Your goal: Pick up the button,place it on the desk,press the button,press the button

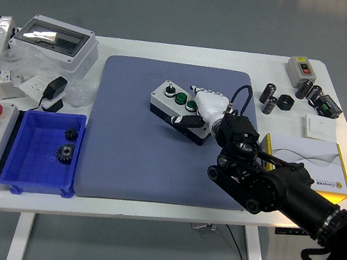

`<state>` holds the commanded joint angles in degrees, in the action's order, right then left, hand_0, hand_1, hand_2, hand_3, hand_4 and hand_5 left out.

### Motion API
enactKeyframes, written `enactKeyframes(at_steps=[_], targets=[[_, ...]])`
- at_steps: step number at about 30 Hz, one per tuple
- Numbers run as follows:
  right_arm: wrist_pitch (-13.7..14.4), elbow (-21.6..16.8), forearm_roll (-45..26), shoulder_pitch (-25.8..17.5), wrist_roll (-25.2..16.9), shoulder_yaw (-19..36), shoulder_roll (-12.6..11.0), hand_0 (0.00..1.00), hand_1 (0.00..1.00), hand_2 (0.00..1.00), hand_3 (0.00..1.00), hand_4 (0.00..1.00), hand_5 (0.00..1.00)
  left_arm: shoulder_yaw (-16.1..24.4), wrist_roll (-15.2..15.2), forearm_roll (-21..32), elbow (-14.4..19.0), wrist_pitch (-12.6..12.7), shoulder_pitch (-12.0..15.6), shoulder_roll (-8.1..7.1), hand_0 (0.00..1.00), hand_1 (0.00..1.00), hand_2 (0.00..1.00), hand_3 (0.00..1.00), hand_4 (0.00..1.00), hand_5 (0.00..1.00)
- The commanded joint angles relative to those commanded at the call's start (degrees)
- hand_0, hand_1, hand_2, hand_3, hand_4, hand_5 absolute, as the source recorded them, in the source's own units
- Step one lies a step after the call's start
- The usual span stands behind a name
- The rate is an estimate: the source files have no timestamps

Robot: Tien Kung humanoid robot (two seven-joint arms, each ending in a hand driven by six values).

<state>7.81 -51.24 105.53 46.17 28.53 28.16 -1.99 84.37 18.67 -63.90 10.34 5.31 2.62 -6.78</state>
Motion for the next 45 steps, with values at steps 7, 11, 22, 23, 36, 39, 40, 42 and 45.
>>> enactKeyframes(at_steps=[7, 11, 22, 23, 36, 39, 40, 42, 45], targets=[[-0.2, 0.8, -0.4, -0.2, 0.2, -1.3, 0.0, 0.460, 0.774, 0.928, 0.998, 0.998, 0.624, 0.1, -0.1, -0.1, 0.0, 0.0, 0.0, 0.07, 0.644, 0.561, 0.621, 0.583, 0.641, 0.149], [0.0, 1.2, 0.0, -0.3, 0.6, -2.0, 0.0, 0.288, 0.634, 0.813, 0.998, 0.950, 0.421, 0.0, -0.3, 0.2, 0.0, 0.1, 0.0, 0.11, 0.644, 0.561, 0.621, 0.583, 0.639, 0.148], [5.4, 2.5, 0.9, -0.6, 2.2, -5.4, 0.1, 0.247, 0.593, 0.789, 0.998, 0.889, 0.337, -0.2, -0.8, 0.6, 0.0, 0.1, -0.2, 0.14, 0.644, 0.560, 0.621, 0.582, 0.639, 0.146], [5.7, 2.7, 1.0, -0.6, 2.2, -5.7, 0.1, 0.210, 0.531, 0.736, 0.998, 0.765, 0.216, -0.3, -0.8, 0.7, 0.0, 0.1, -0.2, 0.13, 0.644, 0.560, 0.621, 0.583, 0.636, 0.146], [6.4, 2.7, 0.8, -0.9, 1.5, -6.9, -0.4, 0.092, 0.313, 0.447, 0.473, 0.076, 0.002, -1.4, -1.6, 1.9, 0.0, -0.1, 0.0, 0.21, 0.644, 0.563, 0.621, 0.585, 0.633, 0.150], [6.7, 2.0, 1.0, -1.0, 0.9, -6.8, -0.8, 0.092, 0.313, 0.447, 0.473, 0.076, 0.002, -1.8, -1.8, 2.3, 0.0, -0.1, 0.1, 0.24, 0.644, 0.563, 0.621, 0.585, 0.633, 0.150], [6.9, 1.7, 1.0, -1.0, 0.6, -6.7, -0.9, 0.092, 0.313, 0.447, 0.473, 0.076, 0.002, -1.9, -1.8, 2.4, 0.0, -0.1, 0.1, 0.25, 0.644, 0.563, 0.621, 0.585, 0.633, 0.150], [7.4, 1.2, 0.9, -1.0, -0.1, -6.5, -1.3, 0.067, 0.271, 0.368, 0.339, 0.002, 0.002, -2.1, -1.9, 2.6, 0.0, -0.1, 0.1, 0.27, 0.644, 0.563, 0.621, 0.586, 0.632, 0.154], [8.3, -0.9, -0.1, -1.3, -2.0, -6.4, -2.9, 0.067, 0.271, 0.368, 0.339, 0.002, 0.002, -2.1, -2.1, 2.7, 0.0, -0.1, 0.1, 0.29, 0.644, 0.563, 0.621, 0.586, 0.632, 0.154]])
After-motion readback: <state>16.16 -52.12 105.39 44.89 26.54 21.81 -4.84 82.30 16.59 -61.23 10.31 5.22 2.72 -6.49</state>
